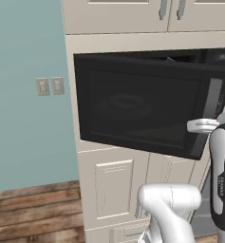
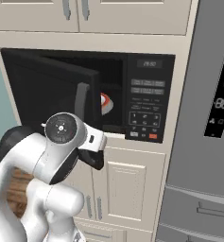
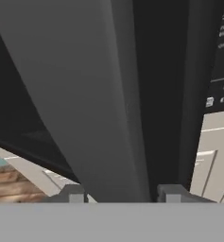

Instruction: Retrieve the reheated potato from the microwave, then place the potato, cheese, and condiment on the cutting board.

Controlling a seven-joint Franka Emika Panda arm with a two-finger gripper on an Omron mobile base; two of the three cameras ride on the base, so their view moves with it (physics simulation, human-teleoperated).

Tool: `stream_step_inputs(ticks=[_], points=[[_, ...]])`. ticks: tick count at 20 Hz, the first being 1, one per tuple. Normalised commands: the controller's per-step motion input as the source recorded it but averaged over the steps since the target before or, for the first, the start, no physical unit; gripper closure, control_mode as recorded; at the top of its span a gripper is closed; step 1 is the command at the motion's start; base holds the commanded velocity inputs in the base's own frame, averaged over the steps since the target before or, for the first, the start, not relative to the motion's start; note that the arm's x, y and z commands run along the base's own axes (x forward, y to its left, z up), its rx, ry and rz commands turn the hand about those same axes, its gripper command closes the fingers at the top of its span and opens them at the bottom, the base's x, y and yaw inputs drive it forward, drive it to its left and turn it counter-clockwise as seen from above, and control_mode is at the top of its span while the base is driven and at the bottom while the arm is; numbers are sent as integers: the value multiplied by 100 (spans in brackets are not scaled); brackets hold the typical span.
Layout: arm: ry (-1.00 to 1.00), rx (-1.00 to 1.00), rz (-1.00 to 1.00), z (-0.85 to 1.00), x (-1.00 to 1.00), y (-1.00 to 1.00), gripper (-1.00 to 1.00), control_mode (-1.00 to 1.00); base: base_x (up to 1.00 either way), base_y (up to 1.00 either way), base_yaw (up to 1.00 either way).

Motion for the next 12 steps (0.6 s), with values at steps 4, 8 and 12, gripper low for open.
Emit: stream_step_inputs(ticks=[4,8,12], points=[[10,0,0,15,-65,37,100,-100,0,0,0],[5,0,0,10,-66,40,100,-100,0,0,0],[9,0,-1,10,-45,43,100,-100,0,0,0]])
